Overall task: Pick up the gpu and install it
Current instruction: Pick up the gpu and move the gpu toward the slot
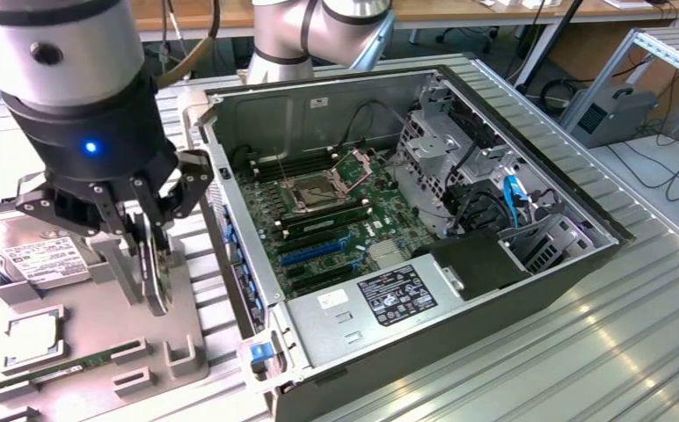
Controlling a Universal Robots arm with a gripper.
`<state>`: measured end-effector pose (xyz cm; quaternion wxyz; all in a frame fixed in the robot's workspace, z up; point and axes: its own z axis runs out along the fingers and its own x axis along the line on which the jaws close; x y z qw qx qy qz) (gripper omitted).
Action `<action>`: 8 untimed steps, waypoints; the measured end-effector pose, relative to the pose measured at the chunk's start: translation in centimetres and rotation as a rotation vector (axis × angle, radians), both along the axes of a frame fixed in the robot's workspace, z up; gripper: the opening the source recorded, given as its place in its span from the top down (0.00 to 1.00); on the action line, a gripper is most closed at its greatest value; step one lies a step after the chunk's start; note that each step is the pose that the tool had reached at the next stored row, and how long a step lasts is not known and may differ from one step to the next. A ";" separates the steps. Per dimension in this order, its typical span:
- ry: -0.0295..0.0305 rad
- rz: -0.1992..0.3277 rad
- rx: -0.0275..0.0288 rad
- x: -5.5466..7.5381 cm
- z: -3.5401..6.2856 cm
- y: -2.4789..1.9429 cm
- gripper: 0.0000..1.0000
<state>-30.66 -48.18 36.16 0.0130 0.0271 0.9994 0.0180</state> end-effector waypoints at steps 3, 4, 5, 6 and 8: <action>0.0000 0.000 0.0000 0.0 1.80 0.00 0.73; 0.0000 0.000 0.0000 0.0 2.25 0.00 0.73; -0.0001 0.000 0.0001 0.0 3.01 0.00 0.73; 0.0000 0.000 0.0000 0.0 4.12 0.00 0.73; 0.0001 0.000 0.0000 0.0 5.11 0.00 0.73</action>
